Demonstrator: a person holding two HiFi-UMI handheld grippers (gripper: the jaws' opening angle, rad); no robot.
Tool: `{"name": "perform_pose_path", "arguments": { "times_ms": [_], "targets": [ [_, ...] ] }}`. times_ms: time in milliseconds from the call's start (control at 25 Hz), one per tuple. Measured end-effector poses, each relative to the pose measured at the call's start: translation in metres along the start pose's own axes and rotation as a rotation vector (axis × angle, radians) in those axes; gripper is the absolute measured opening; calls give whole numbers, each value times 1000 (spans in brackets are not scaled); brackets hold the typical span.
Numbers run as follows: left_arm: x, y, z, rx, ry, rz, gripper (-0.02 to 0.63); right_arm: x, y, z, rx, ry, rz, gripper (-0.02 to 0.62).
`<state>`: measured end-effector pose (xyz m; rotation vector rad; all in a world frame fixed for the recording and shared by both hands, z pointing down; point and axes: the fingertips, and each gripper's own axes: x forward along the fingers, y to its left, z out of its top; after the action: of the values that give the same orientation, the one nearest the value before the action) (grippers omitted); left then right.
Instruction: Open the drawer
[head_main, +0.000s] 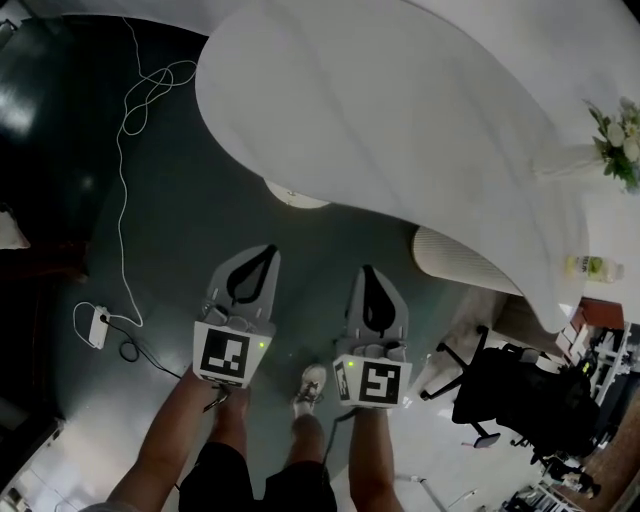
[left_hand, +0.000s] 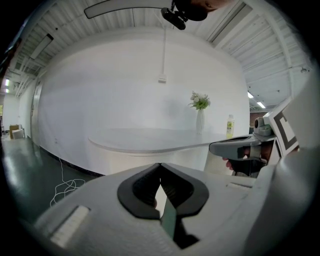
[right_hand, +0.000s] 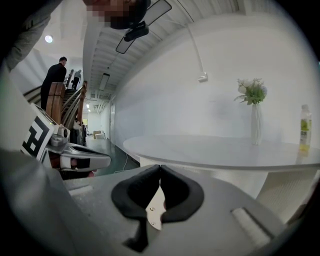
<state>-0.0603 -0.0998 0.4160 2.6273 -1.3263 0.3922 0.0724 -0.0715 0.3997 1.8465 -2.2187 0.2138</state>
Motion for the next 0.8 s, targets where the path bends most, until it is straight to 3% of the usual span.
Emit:
{"name": "perform_pose_path", "arguments": {
  "times_ms": [800],
  "targets": [
    [77, 16, -107, 9, -6, 19, 8, 64, 2, -122, -8, 37, 43, 5]
  ]
}}
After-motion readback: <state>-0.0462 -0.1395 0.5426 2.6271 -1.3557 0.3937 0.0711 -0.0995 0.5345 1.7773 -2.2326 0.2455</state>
